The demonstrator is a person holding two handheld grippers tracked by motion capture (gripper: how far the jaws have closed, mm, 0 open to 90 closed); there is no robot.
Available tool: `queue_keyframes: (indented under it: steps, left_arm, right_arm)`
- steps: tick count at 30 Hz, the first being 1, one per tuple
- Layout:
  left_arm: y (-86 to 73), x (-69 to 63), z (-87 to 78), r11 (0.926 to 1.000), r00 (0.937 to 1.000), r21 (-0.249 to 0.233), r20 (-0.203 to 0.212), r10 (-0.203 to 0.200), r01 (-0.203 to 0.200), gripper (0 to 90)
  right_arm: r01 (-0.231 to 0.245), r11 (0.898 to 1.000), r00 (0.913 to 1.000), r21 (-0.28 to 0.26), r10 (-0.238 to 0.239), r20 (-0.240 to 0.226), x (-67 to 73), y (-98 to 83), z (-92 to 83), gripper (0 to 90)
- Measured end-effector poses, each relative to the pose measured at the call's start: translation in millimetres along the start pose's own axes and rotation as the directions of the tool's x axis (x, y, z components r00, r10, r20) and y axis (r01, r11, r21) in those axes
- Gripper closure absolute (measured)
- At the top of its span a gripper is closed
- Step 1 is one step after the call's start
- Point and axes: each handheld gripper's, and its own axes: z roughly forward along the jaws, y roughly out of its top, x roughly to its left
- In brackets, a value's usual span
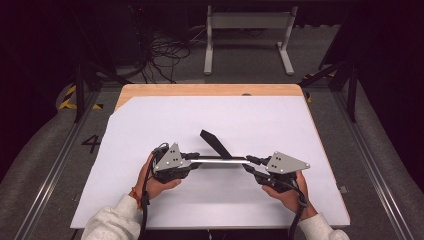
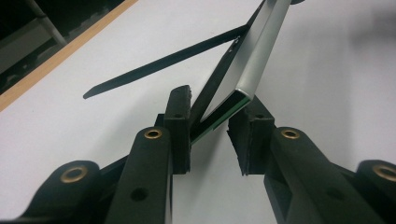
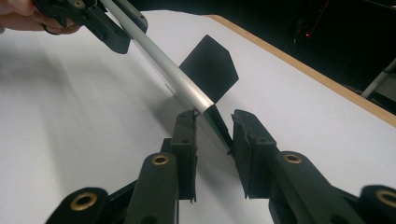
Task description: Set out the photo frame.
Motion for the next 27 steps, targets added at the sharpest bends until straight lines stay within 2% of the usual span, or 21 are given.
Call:
queue_keyframes:
  steps: [10,11,14,18,20,22,27]
  left_arm:
    - [3.4,-5.3,-4.5,0.9999,0.9998,-0.001,0.014,0.011,-0.011,71.0]
    - [3.8,-6.0,-4.7,0.9999,0.9999,-0.002,0.005,0.014,-0.014,71.0]
    - [4.9,-5.8,-4.7,0.9999,0.9999,-0.006,0.002,0.010,-0.010,71.3]
    - [5.7,-4.2,-8.2,0.9996,0.9997,-0.027,0.022,-0.005,0.006,72.4]
    - [6.1,-3.8,-8.8,0.9994,0.9999,-0.033,0.008,-0.013,0.013,72.7]
    - [6.2,-2.4,-8.3,0.9990,0.9998,-0.039,0.005,-0.021,0.021,72.3]
    - [5.5,0.1,-7.0,0.9984,0.9997,-0.049,0.000,-0.026,0.026,72.5]
  right_arm:
    - [0.010,1.000,0.9999,-0.024,-0.010,-0.008,6.4,2.4,-7.2,71.2]
    - [0.012,0.999,0.9997,-0.030,-0.013,-0.020,7.2,3.2,-7.3,71.2]
    - [0.019,1.000,0.9998,-0.018,-0.019,0.001,9.1,6.2,-7.1,71.6]
    - [-0.012,0.999,0.9999,-0.042,0.012,-0.013,5.9,6.1,-7.9,72.2]
    - [-0.020,0.998,0.9997,-0.053,0.020,-0.013,4.7,7.0,-9.2,73.5]
    - [-0.052,0.997,0.9984,-0.062,0.050,-0.025,3.2,7.5,-9.6,73.9]
    - [-0.063,0.995,0.9978,-0.071,0.062,-0.025,-0.1,7.1,-8.0,74.3]
